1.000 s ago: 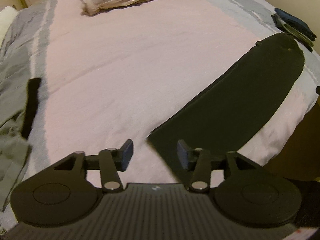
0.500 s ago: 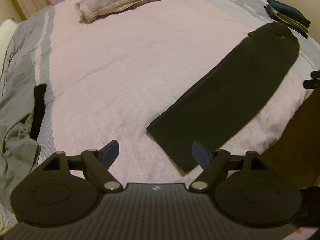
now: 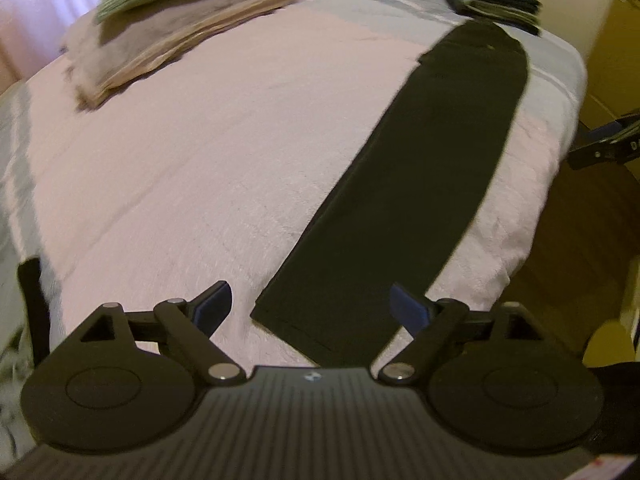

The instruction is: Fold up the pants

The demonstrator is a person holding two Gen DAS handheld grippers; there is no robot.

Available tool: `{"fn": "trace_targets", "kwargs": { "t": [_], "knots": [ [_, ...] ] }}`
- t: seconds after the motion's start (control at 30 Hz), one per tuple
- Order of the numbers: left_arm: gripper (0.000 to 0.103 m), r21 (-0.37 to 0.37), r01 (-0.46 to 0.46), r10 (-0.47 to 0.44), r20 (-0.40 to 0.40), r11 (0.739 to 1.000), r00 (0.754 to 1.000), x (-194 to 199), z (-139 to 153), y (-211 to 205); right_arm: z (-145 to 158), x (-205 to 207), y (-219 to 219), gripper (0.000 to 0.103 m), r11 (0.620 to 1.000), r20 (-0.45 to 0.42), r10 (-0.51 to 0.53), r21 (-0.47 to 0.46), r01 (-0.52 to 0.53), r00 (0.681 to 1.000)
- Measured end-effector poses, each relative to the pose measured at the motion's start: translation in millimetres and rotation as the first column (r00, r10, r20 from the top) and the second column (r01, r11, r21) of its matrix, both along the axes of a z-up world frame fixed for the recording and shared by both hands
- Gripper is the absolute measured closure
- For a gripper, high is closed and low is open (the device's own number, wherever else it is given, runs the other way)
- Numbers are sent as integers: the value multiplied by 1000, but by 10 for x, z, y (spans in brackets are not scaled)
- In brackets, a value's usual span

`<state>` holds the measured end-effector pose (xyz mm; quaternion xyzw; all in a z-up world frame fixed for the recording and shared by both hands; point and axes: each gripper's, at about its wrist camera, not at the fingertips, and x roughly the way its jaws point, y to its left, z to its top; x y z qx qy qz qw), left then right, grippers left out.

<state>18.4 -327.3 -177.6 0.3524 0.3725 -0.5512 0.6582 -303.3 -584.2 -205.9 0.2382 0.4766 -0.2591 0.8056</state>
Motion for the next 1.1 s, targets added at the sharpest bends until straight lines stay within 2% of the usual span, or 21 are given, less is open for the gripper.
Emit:
{"fn": "trace_targets", "kwargs": {
  "t": [0.2, 0.47, 0.6, 0.7, 0.8, 0.93, 1.1],
  "knots": [
    [15, -21, 143, -143, 25, 989, 989, 96, 4, 70, 25, 76, 304, 18, 995, -27, -97, 24, 97, 995],
    [12, -21, 213, -212, 65, 977, 975, 319, -73, 242, 10, 261, 675, 18, 992, -14, -126, 19, 127, 992],
    [11, 0, 242, -241, 95, 970, 966, 477, -191, 340, -131, 492, 980, 18, 999, 11, -35, 2, 35, 999],
    [11, 25, 275, -276, 117, 961, 954, 578, -352, 406, -280, 754, 1337, 18, 988, 17, 145, -60, -143, 989],
    [11, 57, 319, -324, 149, 946, 934, 638, -546, 455, -469, 1010, 1712, 18, 931, -10, 340, -138, -338, 940],
    [11, 76, 355, -362, 154, 932, 919, 726, -771, 479, -772, 1276, 2155, 23, 780, -105, 564, -256, -570, 819],
    [11, 79, 383, -391, 152, 920, 908, 815, -1043, 494, -1195, 1463, 2406, 39, 593, -245, 689, -351, -725, 682]
  ]
}}
